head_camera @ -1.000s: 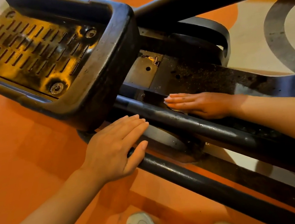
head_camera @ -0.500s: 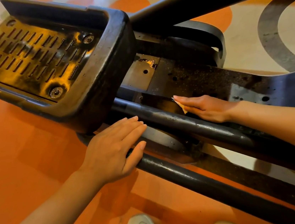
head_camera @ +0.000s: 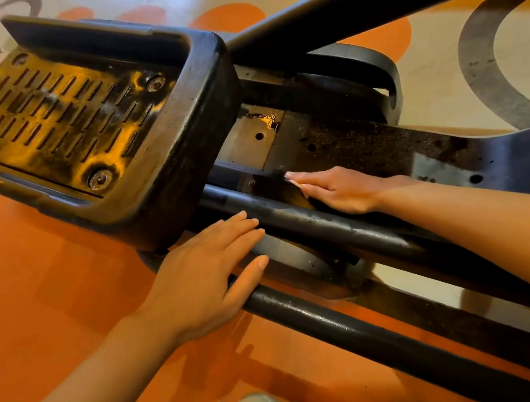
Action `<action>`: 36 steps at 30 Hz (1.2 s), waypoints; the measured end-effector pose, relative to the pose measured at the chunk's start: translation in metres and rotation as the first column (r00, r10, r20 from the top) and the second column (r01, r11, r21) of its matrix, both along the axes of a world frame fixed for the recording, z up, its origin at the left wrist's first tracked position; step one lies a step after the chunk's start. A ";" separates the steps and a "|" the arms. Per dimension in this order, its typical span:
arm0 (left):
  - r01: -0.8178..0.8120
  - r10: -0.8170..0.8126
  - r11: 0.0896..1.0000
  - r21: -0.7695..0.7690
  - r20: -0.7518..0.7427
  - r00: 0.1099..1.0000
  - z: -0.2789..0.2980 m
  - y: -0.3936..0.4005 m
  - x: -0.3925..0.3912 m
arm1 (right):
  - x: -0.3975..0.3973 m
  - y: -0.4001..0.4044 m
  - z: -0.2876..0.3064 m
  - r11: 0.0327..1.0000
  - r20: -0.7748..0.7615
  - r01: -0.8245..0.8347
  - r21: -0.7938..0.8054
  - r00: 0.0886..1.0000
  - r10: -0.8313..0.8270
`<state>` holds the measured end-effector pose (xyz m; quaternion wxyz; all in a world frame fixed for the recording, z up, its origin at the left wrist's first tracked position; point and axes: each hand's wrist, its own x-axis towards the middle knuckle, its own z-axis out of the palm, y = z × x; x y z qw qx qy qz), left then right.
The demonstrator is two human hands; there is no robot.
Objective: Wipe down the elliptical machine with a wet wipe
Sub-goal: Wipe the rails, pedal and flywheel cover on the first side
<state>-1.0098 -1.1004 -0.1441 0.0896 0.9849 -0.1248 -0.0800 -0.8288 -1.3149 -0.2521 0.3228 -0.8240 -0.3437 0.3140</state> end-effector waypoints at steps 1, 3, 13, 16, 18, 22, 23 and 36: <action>-0.037 0.037 0.999 -0.004 -0.050 0.998 0.002 -0.003 0.003 | -0.001 -0.016 -0.002 1.000 -0.001 -0.015 -0.008 1.000 0.015; -0.087 0.091 0.996 0.025 -0.191 0.977 0.004 -0.009 0.012 | -0.003 -0.041 -0.007 0.998 0.003 -0.055 -0.034 0.998 0.055; -0.065 0.105 0.993 0.103 -0.462 0.881 -0.020 -0.027 0.054 | 0.014 -0.038 -0.015 0.968 0.144 0.093 0.234 0.981 -0.129; -0.073 0.111 0.992 0.103 -0.442 0.890 -0.026 -0.028 0.059 | 0.021 -0.018 -0.021 0.940 0.283 0.110 0.324 0.937 -0.207; -0.084 0.129 0.989 0.120 -0.435 0.891 -0.028 -0.027 0.062 | 0.025 -0.005 -0.029 0.964 0.349 0.052 0.261 0.926 -0.144; -0.063 0.146 0.978 0.199 -0.440 0.886 -0.034 -0.021 0.071 | 0.040 -0.009 -0.039 0.982 0.334 -0.186 0.020 0.927 0.169; -0.059 0.145 0.977 0.205 -0.436 0.888 -0.035 -0.020 0.072 | 0.045 -0.014 -0.039 0.963 0.331 -0.267 -0.045 0.905 0.267; -0.039 0.137 0.973 0.228 -0.436 0.890 -0.034 -0.022 0.074 | 0.060 -0.001 -0.051 0.978 0.663 -0.089 0.187 0.746 -0.059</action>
